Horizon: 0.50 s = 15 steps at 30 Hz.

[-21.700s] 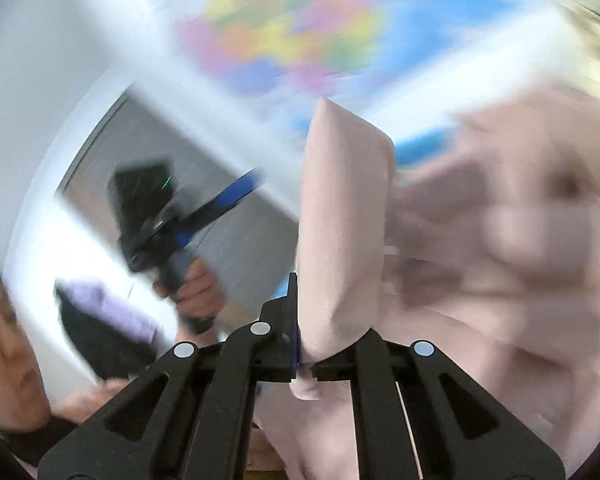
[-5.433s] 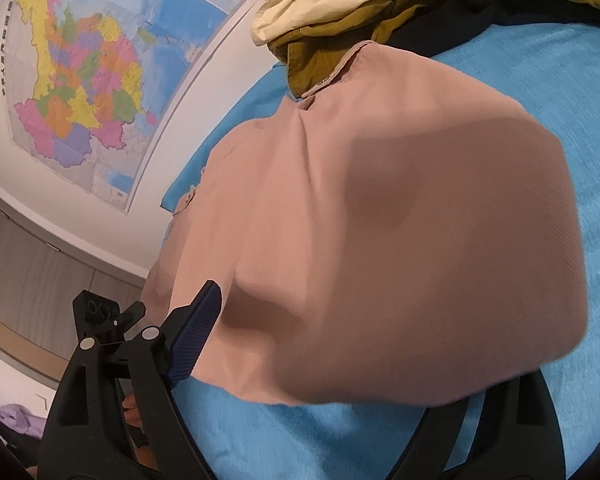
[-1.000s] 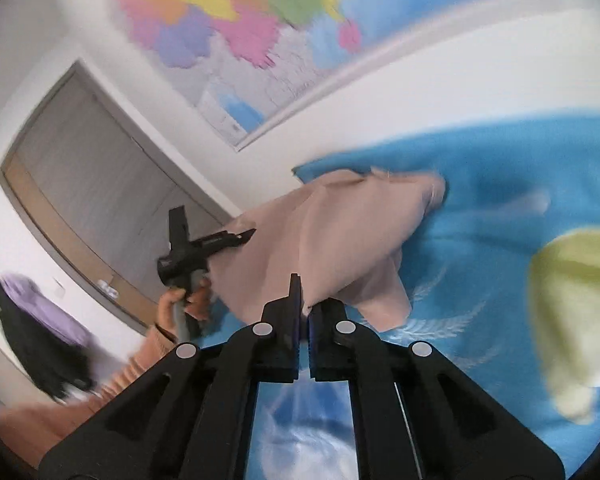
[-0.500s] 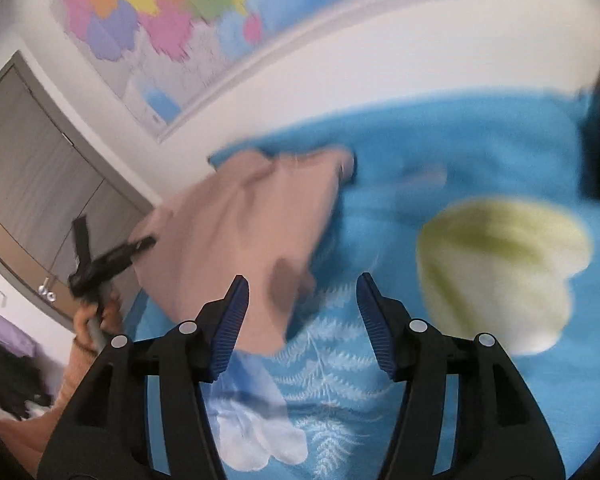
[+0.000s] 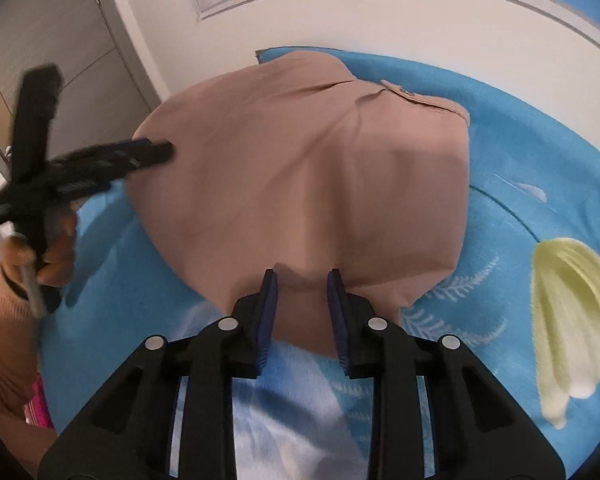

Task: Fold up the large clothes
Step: 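Release the pink bundle and pull both grippers back from it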

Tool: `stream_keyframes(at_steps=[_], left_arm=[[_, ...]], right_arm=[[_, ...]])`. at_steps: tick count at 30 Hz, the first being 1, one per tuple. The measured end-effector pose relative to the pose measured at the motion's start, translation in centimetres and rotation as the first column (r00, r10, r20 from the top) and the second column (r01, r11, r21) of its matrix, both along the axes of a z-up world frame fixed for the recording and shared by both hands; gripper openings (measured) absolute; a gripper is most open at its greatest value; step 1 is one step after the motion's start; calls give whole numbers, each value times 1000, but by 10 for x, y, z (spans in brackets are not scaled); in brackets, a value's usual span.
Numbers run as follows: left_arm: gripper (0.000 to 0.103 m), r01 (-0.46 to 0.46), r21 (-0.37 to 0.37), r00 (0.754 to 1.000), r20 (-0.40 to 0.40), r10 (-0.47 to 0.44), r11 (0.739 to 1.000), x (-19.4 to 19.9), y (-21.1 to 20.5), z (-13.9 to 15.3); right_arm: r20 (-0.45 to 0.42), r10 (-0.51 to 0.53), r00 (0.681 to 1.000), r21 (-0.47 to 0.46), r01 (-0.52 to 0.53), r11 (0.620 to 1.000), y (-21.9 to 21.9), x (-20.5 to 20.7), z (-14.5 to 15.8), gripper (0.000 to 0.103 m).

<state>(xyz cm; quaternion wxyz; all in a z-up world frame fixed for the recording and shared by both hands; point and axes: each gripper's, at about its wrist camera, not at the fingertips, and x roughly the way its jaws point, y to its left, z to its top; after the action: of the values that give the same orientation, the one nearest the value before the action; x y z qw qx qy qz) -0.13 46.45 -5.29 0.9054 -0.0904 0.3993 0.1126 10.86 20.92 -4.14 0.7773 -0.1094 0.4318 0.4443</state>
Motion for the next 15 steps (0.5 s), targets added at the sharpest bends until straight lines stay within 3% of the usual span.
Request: stream_keyframes(at_steps=[4, 7, 8, 15], left_arm=[[73, -18, -35, 1000, 20, 19, 999, -1, 3, 2], [73, -28, -45, 999, 24, 29, 999, -4, -1, 6], [74, -31, -42, 999, 24, 33, 999, -5, -4, 6], [87, -24, 10, 999, 31, 23, 1000, -24, -36, 11]], right_arm=[[-7, -28, 1000, 76, 28, 997, -11, 7, 21, 29], [5, -45, 999, 129, 44, 991, -13, 11, 33, 39], [18, -58, 998, 136, 55, 989, -12, 12, 37, 46], [42, -63, 997, 111, 58, 992, 4, 4, 34, 46]])
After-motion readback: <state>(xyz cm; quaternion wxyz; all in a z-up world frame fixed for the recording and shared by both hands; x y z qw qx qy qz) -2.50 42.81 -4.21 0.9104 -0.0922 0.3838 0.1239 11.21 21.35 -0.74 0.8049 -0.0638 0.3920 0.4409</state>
